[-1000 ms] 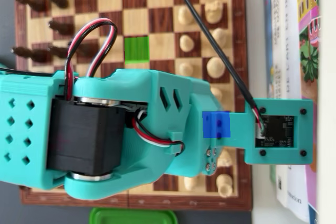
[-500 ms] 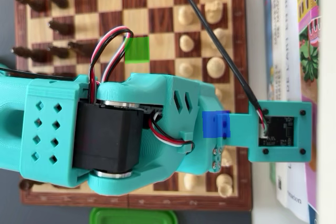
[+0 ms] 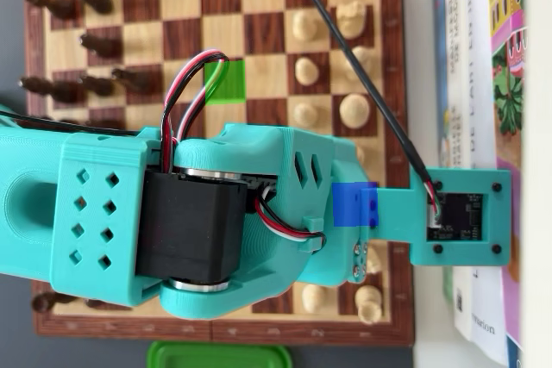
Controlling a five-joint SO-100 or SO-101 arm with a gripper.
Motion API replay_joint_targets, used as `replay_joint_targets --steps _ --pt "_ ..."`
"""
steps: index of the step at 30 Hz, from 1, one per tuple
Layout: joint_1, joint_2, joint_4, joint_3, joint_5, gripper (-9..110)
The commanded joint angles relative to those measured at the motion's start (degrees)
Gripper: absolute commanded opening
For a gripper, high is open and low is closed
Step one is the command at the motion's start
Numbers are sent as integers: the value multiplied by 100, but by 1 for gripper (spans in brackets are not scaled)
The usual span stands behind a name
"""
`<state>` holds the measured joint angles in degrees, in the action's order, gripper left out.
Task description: Play chess
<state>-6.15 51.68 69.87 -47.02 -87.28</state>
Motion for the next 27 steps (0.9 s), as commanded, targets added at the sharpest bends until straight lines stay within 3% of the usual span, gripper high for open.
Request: replay_joint_targets --steps 1,27 --pt "-70 70 0 334 26 13" --pt "-70 53 9 334 26 8"
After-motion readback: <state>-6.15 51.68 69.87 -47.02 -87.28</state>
